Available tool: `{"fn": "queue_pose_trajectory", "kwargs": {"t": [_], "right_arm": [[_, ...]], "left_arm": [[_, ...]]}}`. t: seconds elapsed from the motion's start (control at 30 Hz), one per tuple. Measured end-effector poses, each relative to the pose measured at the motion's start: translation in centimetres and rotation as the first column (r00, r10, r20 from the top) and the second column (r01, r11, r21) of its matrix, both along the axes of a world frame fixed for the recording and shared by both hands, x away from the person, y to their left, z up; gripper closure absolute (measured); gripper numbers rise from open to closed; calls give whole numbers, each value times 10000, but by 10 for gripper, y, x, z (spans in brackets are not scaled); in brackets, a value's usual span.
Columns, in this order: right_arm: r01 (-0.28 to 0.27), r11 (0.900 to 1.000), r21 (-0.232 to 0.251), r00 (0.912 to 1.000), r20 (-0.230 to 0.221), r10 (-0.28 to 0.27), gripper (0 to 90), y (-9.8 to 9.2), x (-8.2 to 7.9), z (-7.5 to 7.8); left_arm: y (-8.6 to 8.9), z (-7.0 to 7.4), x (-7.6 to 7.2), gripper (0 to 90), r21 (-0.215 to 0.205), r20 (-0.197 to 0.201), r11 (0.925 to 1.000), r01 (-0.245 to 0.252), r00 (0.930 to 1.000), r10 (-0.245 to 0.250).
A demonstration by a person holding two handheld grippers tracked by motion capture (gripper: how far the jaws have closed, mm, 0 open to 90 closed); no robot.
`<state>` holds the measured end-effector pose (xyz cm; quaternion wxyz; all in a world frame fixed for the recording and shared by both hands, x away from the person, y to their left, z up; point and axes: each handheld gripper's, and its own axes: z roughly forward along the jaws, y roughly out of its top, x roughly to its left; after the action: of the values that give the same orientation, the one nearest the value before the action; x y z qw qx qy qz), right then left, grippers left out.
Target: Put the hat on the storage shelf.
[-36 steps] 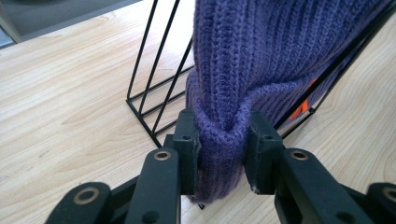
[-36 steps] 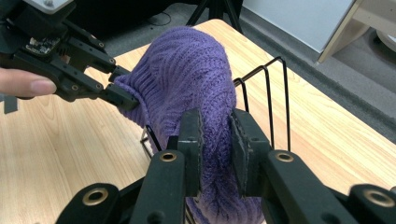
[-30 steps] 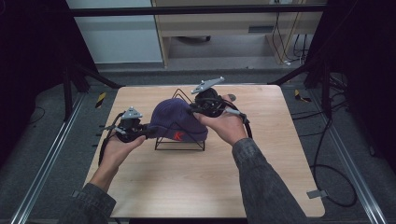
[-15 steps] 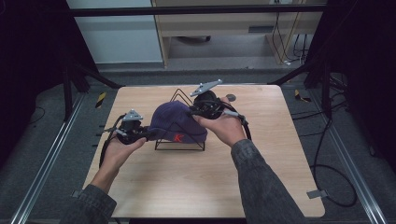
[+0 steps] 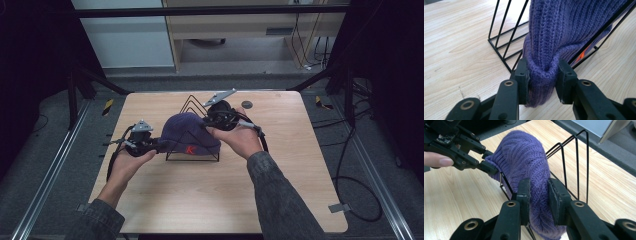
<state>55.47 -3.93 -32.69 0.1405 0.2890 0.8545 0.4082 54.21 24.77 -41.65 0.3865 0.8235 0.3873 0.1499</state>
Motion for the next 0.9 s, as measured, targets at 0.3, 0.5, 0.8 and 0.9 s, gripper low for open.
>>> {"fn": "queue_pose_trajectory", "kwargs": {"t": [0.3, 0.5, 0.8, 0.9], "right_arm": [[-20, 10000, 64, 10000, -61, 20, 703, 1, -1, -1], [-18, 10000, 88, 10000, -58, 18, 699, 1, -2, -1], [30, 9999, 126, 10000, 36, -31, 683, -1, -5, 2], [40, 9999, 159, 10000, 66, -41, 682, -1, -6, 3]], "left_arm": [[5, -6, -1, 642, 85, -134, 9999, -102, 9999, 103], [9, -8, -3, 621, 130, -122, 9998, -161, 9998, 162], [23, -3, -10, 584, 78, 192, 9989, -471, 9987, 469], [27, -4, -16, 566, 169, 311, 9984, -546, 9981, 541]]}}
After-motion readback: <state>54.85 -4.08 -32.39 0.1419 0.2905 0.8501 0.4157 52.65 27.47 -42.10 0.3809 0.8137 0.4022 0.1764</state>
